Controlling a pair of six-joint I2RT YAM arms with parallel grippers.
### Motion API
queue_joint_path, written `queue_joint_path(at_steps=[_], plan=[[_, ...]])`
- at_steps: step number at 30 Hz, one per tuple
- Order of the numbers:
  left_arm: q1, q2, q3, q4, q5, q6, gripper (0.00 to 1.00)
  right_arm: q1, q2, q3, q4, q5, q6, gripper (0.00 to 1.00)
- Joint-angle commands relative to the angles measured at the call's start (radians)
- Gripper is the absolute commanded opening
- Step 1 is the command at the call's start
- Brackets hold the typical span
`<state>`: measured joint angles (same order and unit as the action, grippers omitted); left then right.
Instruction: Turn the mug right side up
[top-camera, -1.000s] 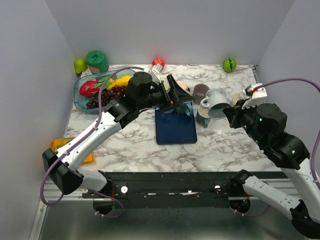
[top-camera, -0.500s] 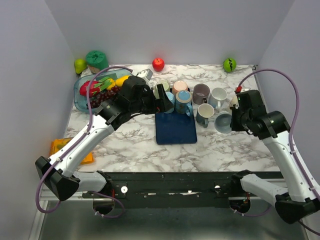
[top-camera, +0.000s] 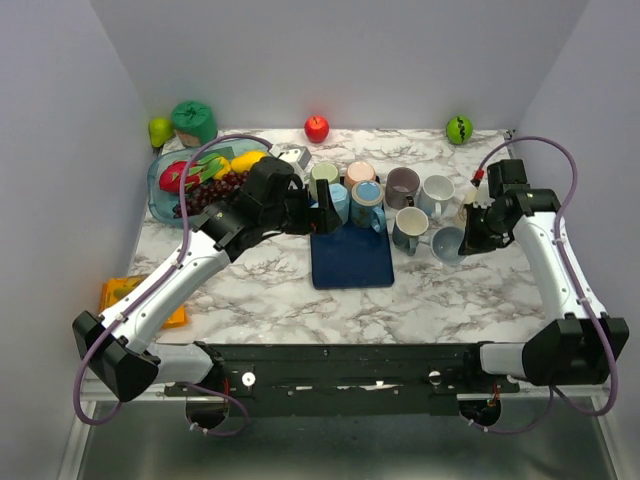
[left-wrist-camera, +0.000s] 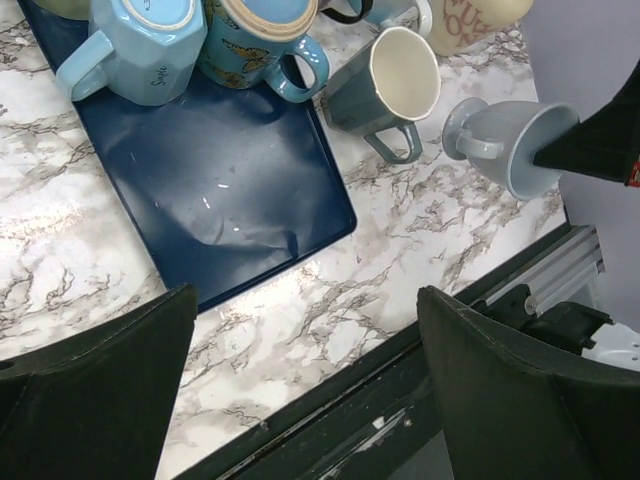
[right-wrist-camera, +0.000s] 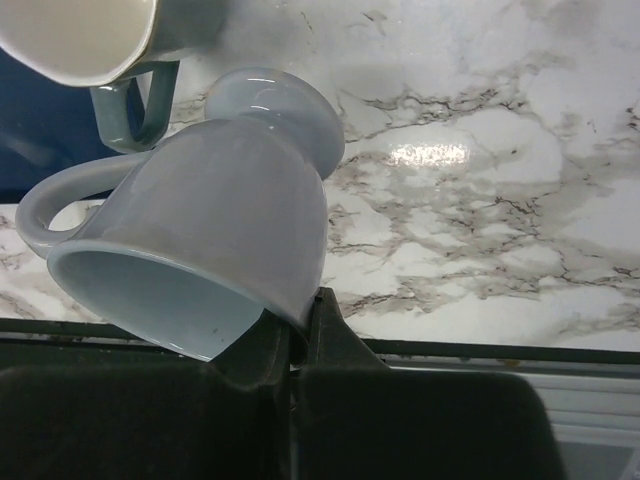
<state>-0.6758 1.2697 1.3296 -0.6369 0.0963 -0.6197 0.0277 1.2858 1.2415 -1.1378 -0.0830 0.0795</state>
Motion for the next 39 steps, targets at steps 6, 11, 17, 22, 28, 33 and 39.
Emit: queue_joint_path(at_steps=[6,11,17,22,28,33,39], plan=[[0.015,0.011,-0.017,-0.035,-0.029,0.067,0.99,-0.089,0.185,0.065,0.070,-0.156,-0.034,0.01],[0.018,0.025,-0.012,-0.040,-0.029,0.074,0.99,-0.129,0.234,0.046,0.115,-0.195,-0.027,0.01],[0.018,0.046,-0.010,-0.038,-0.032,0.075,0.99,-0.140,0.288,0.029,0.127,-0.170,-0.012,0.06],[0.018,0.059,-0.010,-0.044,-0.040,0.075,0.99,-0.141,0.299,0.021,0.127,-0.150,0.002,0.18],[0.019,0.056,-0.013,-0.049,-0.053,0.078,0.99,-0.141,0.305,0.015,0.127,-0.135,0.014,0.32],[0.021,0.053,-0.023,-0.052,-0.063,0.078,0.99,-0.143,0.300,0.015,0.127,-0.129,0.020,0.37],[0.019,0.049,-0.035,-0.050,-0.078,0.081,0.99,-0.143,0.262,0.025,0.127,-0.103,0.035,0.45]])
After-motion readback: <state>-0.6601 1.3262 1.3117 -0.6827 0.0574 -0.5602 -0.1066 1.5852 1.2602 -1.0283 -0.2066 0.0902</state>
